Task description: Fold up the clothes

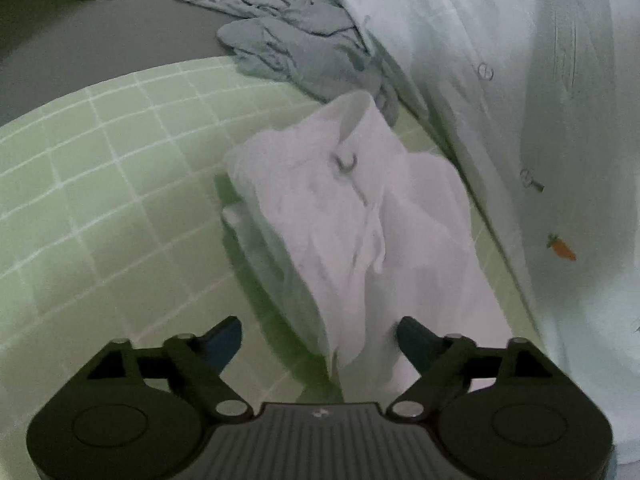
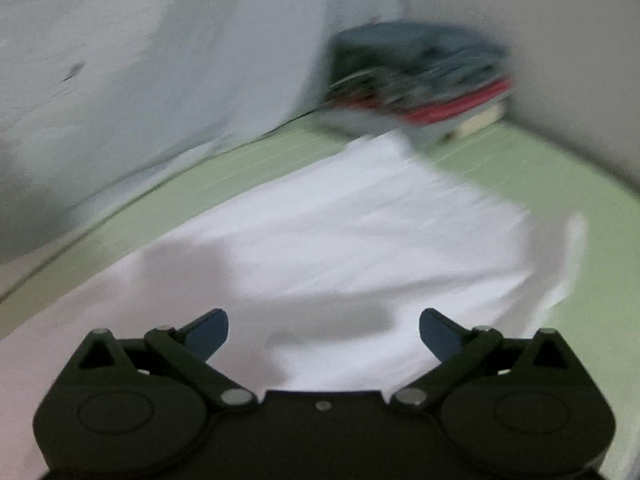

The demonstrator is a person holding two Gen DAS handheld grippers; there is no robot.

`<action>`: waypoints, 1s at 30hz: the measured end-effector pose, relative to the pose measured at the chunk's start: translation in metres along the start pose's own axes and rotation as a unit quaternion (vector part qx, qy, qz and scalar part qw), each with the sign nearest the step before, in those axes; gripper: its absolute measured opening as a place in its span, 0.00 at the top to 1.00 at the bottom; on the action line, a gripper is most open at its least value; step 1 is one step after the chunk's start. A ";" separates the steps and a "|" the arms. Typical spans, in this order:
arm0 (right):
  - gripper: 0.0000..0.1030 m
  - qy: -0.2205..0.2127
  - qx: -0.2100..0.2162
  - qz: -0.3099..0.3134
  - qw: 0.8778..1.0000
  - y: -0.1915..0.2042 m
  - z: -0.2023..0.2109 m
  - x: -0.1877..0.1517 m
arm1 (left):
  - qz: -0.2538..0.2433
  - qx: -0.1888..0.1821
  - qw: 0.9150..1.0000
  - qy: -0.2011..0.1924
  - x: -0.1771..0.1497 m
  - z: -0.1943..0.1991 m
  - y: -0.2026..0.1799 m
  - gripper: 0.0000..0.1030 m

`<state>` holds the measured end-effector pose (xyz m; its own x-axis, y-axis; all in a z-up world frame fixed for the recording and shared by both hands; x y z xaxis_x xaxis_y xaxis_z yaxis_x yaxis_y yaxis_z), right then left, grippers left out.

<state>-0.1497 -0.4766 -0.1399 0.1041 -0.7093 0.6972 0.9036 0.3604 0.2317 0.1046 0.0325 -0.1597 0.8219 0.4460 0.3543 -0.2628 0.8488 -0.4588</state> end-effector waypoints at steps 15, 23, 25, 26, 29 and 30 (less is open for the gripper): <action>0.00 0.027 0.007 0.114 0.993 0.088 -0.021 -0.079 | -0.015 0.003 1.000 -0.012 0.038 -0.047 0.006 0.06; 0.00 -0.026 0.015 0.120 0.992 0.086 -0.017 -0.092 | 0.007 0.004 0.999 -0.047 0.041 -0.054 0.001 0.25; 0.00 -0.031 0.015 0.121 0.992 0.086 -0.017 -0.094 | 0.006 0.007 0.999 -0.048 0.042 -0.056 -0.002 0.39; 0.00 -0.032 0.014 0.121 0.992 0.086 -0.017 -0.095 | 0.005 0.007 0.999 -0.047 0.042 -0.056 -0.003 0.52; 0.00 -0.032 0.015 0.122 0.992 0.086 -0.016 -0.095 | -0.012 0.015 0.999 -0.050 0.042 -0.049 -0.012 0.77; 0.00 -0.032 0.014 0.123 0.992 0.085 -0.017 -0.095 | -0.020 0.018 0.998 -0.052 0.042 -0.046 -0.016 0.81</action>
<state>-0.0755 -0.3883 -0.1977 0.2922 -0.5582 0.7765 0.8420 0.5353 0.0679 0.1665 0.0244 -0.1747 0.7761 0.4362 0.4555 -0.2501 0.8759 -0.4126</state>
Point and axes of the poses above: each gripper's, at about its wrist camera, not at the fingertips, and z roughly against the way its jaws point, y to its left, x to its top, the point moved 1 cm from there along -z, roughly the way its jaws point, and after that the axes turned 5 degrees about x, right-handed, at the moved point
